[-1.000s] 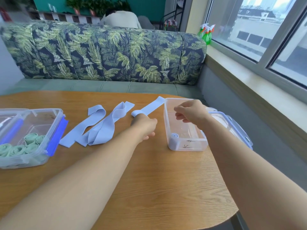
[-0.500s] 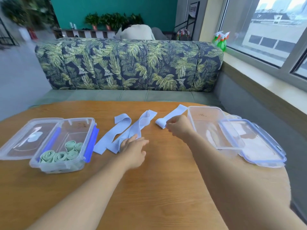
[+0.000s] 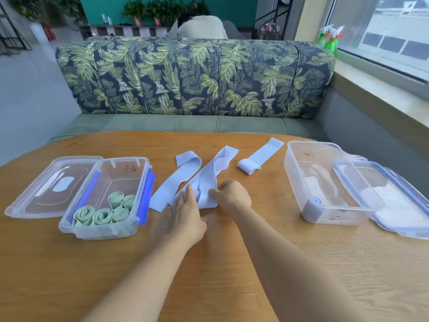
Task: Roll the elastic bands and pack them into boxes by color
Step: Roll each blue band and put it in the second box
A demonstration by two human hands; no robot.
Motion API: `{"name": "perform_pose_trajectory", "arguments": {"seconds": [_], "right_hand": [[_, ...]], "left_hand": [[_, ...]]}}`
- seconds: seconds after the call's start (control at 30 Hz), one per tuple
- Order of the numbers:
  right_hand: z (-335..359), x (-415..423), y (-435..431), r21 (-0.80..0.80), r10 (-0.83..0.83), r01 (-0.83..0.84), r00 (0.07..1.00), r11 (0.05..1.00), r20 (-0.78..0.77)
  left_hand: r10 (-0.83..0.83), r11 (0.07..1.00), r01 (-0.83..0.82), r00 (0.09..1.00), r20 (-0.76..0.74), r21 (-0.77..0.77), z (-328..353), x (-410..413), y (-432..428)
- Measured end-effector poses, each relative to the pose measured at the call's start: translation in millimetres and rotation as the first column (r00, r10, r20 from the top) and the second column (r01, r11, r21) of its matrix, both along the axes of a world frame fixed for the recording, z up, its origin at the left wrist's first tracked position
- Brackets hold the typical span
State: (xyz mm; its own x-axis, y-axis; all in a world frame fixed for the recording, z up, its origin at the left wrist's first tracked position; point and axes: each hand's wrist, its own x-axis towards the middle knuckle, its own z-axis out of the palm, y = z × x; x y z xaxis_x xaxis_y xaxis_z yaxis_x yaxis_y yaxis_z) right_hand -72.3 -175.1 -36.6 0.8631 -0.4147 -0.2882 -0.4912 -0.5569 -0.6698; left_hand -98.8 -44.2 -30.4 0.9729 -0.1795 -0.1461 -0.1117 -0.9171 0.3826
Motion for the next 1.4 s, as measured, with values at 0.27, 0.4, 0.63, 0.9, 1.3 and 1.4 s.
{"name": "perform_pose_trajectory", "arguments": {"seconds": [0.27, 0.4, 0.63, 0.9, 1.3, 1.4], "right_hand": [[3, 11, 4, 0.024, -0.058, 0.059, 0.997, 0.998, -0.046], [8, 2, -10, 0.359, -0.194, 0.139, 0.973, 0.923, 0.123], [14, -27, -38, 0.884, -0.505, 0.280, 0.861, 0.374, -0.059], [13, -66, -51, 0.942, -0.573, 0.275, 0.811, 0.194, -0.118], [7, -106, -68, 0.823, -0.444, 0.292, 0.894, 0.486, -0.055], [6, -110, -64, 0.457, -0.410, 0.295, 0.895, 0.839, 0.176]], "left_hand": [[0.045, 0.998, -0.046, 0.999, -0.025, -0.033, -1, 3, 2], [0.013, 1.000, -0.013, 1.000, -0.002, -0.009, -2, 7, 2], [-0.043, 0.997, 0.029, 0.983, 0.179, 0.078, -1, 6, -12], [-0.059, 0.995, 0.075, 0.972, 0.229, -0.061, 17, -17, -28], [0.078, 0.648, -0.454, 0.838, -0.540, -0.611, 13, -71, -27], [0.129, 0.688, -0.454, 0.844, -0.520, -0.566, 14, -74, -26]]}}
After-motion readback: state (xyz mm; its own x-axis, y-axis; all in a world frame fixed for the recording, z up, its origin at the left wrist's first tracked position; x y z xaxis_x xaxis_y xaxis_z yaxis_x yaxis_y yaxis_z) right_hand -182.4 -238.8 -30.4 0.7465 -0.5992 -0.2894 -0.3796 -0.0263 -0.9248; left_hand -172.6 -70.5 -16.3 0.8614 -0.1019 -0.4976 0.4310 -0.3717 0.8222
